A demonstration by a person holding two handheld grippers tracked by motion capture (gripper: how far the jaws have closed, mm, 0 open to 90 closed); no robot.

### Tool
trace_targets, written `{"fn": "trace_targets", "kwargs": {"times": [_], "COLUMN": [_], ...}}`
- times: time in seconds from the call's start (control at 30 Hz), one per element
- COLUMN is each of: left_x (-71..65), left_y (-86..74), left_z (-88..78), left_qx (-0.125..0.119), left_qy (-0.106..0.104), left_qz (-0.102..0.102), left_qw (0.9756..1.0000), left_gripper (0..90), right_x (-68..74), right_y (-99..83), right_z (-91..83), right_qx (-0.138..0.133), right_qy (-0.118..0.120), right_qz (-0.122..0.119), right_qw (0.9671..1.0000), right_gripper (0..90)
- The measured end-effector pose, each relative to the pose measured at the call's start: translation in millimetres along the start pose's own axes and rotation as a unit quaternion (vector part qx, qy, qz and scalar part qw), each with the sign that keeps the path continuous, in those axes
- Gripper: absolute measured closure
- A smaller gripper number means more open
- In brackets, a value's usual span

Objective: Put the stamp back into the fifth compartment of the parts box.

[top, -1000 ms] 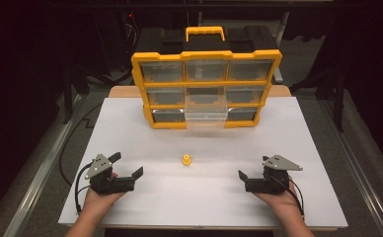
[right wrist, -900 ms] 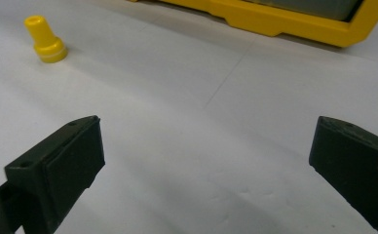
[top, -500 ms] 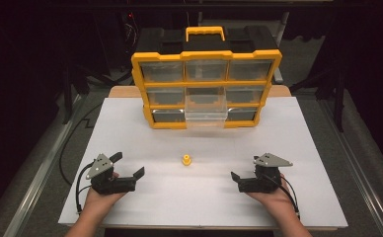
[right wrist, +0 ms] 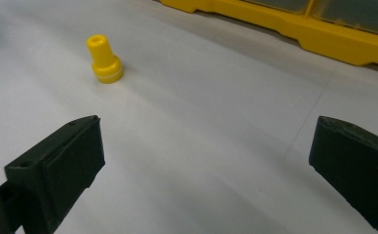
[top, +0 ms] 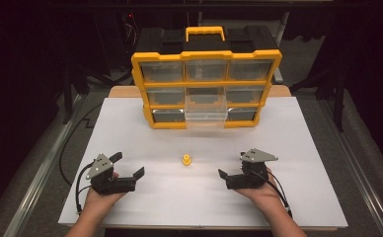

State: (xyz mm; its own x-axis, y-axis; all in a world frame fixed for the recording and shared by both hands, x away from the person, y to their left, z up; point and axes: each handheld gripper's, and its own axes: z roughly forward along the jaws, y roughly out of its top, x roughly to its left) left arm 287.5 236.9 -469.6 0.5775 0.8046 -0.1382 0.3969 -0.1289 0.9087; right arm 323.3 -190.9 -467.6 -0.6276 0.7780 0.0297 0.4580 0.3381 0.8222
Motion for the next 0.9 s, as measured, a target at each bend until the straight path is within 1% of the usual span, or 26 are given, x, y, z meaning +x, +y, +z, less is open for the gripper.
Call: {"fn": "trace_targets", "kwargs": {"times": [0.1, 0.17, 0.23, 0.27, 0.4, 0.47, 0.53, 0.57, 0.63, 0.73, 0.8, 0.83, 0.87, 0.9], "left_x": [-1.1, -2.4, -3.5, -3.9, -3.6, -2.6, -1.6, -1.1, -1.4, -2.3, -2.7, -3.0, -3.0, -3.2], "left_y": [-0.4, -0.7, 0.0, 0.5, 1.0, 0.8, 1.4, 1.3, 0.8, 1.2, 0.9, 0.2, -0.2, -0.4], "left_z": [-0.9, -1.1, -0.1, 0.3, -0.1, 1.6, 2.3, 2.0, 1.6, 2.1, 1.2, 1.6, 1.4, 2.3], "left_qx": [-0.001, 0.000, 0.003, 0.002, -0.004, -0.001, -0.003, -0.004, -0.001, -0.004, -0.004, -0.003, 0.000, 0.002], "left_qy": [0.000, -0.003, -0.004, -0.004, -0.001, -0.003, -0.005, -0.006, -0.002, -0.005, 0.000, -0.003, -0.001, -0.006], "left_qz": [-0.002, -0.002, 0.008, 0.010, 0.009, 0.011, 0.007, 0.004, 0.006, 0.005, 0.003, 0.001, 0.004, 0.006], "left_qw": [1.0000, 1.0000, 1.0000, 0.9999, 0.9999, 0.9999, 1.0000, 1.0000, 1.0000, 1.0000, 1.0000, 1.0000, 1.0000, 1.0000], "left_gripper": [0.1, 0.1, 0.1, 0.1, 0.1, 0.1, 0.1, 0.1, 0.1, 0.1, 0.1, 0.1, 0.1, 0.1], "right_x": [1.5, 3.6, 5.3, 6.2, 8.8, 10.6, 13.2, 14.5, 18.1, 23.4, 26.5, 28.3, 29.7, 31.1], "right_y": [4.5, 6.0, 6.4, 6.8, 10.0, 12.5, 15.8, 16.9, 20.7, 27.7, 30.7, 32.4, 34.0, 35.4], "right_z": [5.3, 9.4, 12.8, 14.9, 23.0, 26.7, 31.1, 32.6, 35.9, 39.2, 41.6, 43.1, 44.6, 45.8], "right_qx": [0.000, 0.004, 0.009, 0.011, 0.017, 0.016, 0.018, 0.019, 0.023, 0.018, 0.017, 0.019, 0.018, 0.016], "right_qy": [0.008, 0.011, 0.012, 0.012, 0.018, 0.022, 0.028, 0.029, 0.027, 0.034, 0.038, 0.038, 0.039, 0.041], "right_qz": [0.000, -0.005, -0.014, -0.018, -0.013, -0.015, -0.015, -0.015, -0.020, -0.023, -0.023, -0.027, -0.030, -0.032], "right_qw": [1.0000, 0.9999, 0.9998, 0.9997, 0.9996, 0.9995, 0.9993, 0.9993, 0.9992, 0.9990, 0.9989, 0.9987, 0.9986, 0.9985], "right_gripper": [0.1, 0.1, 0.1, 0.1, 0.3, 0.4, 0.4, 0.4, 0.4, 0.5, 0.7, 1.2, 1.7, 2.6]}}
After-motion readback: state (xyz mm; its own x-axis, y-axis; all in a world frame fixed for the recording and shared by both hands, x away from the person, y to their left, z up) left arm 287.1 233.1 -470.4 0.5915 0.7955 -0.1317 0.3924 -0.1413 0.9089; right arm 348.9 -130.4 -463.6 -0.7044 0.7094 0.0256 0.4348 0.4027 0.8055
